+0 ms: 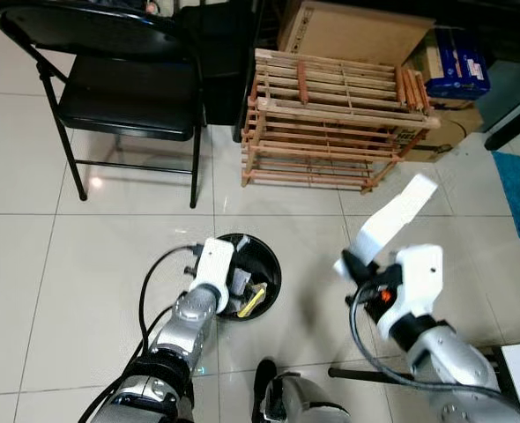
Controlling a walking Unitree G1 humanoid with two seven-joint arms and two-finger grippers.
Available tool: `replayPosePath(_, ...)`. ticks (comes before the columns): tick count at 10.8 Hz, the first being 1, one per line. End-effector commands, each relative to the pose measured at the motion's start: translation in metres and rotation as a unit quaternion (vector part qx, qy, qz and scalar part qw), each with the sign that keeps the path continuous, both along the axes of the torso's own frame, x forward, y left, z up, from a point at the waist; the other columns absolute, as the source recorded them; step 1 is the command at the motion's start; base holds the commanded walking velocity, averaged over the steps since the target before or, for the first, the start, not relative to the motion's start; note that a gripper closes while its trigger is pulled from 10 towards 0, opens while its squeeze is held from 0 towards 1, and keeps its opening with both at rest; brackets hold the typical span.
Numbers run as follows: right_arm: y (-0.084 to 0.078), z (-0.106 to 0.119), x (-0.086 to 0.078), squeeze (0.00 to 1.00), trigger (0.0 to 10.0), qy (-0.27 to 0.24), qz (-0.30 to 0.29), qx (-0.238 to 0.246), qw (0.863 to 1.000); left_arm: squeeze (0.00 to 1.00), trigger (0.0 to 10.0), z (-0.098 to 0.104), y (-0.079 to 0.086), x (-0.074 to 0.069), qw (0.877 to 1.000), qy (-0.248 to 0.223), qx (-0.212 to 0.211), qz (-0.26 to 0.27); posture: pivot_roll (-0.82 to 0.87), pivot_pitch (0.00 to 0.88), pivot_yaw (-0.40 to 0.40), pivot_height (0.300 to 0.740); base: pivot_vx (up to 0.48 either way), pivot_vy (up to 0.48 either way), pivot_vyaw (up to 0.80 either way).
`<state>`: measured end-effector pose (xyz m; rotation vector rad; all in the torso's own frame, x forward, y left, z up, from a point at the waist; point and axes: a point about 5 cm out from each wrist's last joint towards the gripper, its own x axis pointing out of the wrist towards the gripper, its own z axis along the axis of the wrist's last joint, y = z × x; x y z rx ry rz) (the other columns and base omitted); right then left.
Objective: Picking trash to rubbish bin
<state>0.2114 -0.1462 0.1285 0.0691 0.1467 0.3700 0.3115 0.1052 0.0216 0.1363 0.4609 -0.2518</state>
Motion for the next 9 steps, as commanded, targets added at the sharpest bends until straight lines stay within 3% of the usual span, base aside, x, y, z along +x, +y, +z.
replayPosePath(1, -0.003, -0.003, -0.006, 0.0, 10.0, 0.014, 0.006, -0.005, 1.0, 0.0, 10.0, -0.005, -0.007, -0.004, 1.0, 0.01, -0.001, -0.007, 0.1, 0.29, -0.205, 0.74, 0.0, 0.0, 0.0)
replayPosePath(4, -0.004, -0.012, -0.017, 0.0, 10.0, 0.044, 0.02, -0.013, 0.999, 0.0, 10.0, -0.013, -0.008, -0.007, 1.0, 0.029, 0.005, -0.01, 0.08, 0.289, -0.211, 0.74, 0.0, 0.0, 0.0)
replayPosePath(9, -0.004, -0.006, -0.021, 0.0, 10.0, 0.033, 0.01, -0.019, 0.999, 0.0, 10.0, -0.028, 0.002, -0.016, 0.997, 0.065, 0.039, 0.002, 0.05, 0.293, -0.209, 0.74, 0.0, 0.0, 0.0)
